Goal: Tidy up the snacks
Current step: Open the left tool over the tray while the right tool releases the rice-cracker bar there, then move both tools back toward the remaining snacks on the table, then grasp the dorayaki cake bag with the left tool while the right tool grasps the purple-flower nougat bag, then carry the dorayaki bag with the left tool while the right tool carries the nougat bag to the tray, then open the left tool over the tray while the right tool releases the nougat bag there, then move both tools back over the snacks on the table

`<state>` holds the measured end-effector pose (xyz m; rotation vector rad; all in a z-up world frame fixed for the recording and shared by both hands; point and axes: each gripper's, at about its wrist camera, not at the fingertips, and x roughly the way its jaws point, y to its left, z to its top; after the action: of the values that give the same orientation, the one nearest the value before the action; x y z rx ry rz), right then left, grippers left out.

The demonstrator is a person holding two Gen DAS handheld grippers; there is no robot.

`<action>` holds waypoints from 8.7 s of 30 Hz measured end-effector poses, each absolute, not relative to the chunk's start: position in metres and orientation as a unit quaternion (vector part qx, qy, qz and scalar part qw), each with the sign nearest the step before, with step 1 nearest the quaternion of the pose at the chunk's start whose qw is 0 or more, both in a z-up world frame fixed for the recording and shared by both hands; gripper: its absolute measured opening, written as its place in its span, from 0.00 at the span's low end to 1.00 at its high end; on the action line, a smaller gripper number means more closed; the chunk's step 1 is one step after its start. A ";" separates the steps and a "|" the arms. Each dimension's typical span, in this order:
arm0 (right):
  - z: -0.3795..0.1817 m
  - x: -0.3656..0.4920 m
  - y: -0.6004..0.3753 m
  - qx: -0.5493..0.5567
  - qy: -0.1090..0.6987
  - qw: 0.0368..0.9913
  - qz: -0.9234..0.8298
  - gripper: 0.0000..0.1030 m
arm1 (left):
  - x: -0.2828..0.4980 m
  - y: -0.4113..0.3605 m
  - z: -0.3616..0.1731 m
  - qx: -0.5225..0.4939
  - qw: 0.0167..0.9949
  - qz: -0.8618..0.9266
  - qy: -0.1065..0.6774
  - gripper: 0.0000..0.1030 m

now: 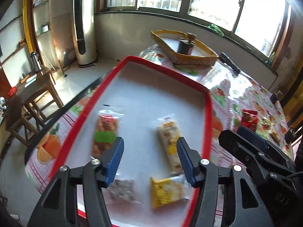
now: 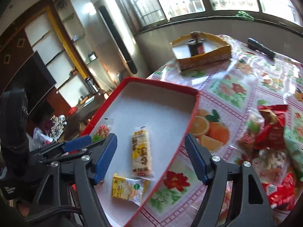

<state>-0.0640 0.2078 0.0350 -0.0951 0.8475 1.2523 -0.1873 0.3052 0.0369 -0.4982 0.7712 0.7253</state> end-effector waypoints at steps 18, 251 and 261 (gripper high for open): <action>0.039 -0.014 0.019 0.027 0.388 0.819 0.422 0.88 | -0.146 0.223 0.037 -0.192 0.856 0.267 0.398 0.60; 0.025 -0.027 0.206 -0.071 0.379 0.756 0.529 0.56 | -0.164 0.313 0.035 -0.156 0.839 0.319 0.413 0.65; 0.032 -0.012 0.133 -0.013 0.387 0.784 0.485 0.79 | -0.146 0.258 0.040 -0.152 0.855 0.266 0.418 0.65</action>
<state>-0.0123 0.1325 0.0324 -0.0288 0.8359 1.0461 -0.1460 0.2579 0.0401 -0.3203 0.8789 0.5584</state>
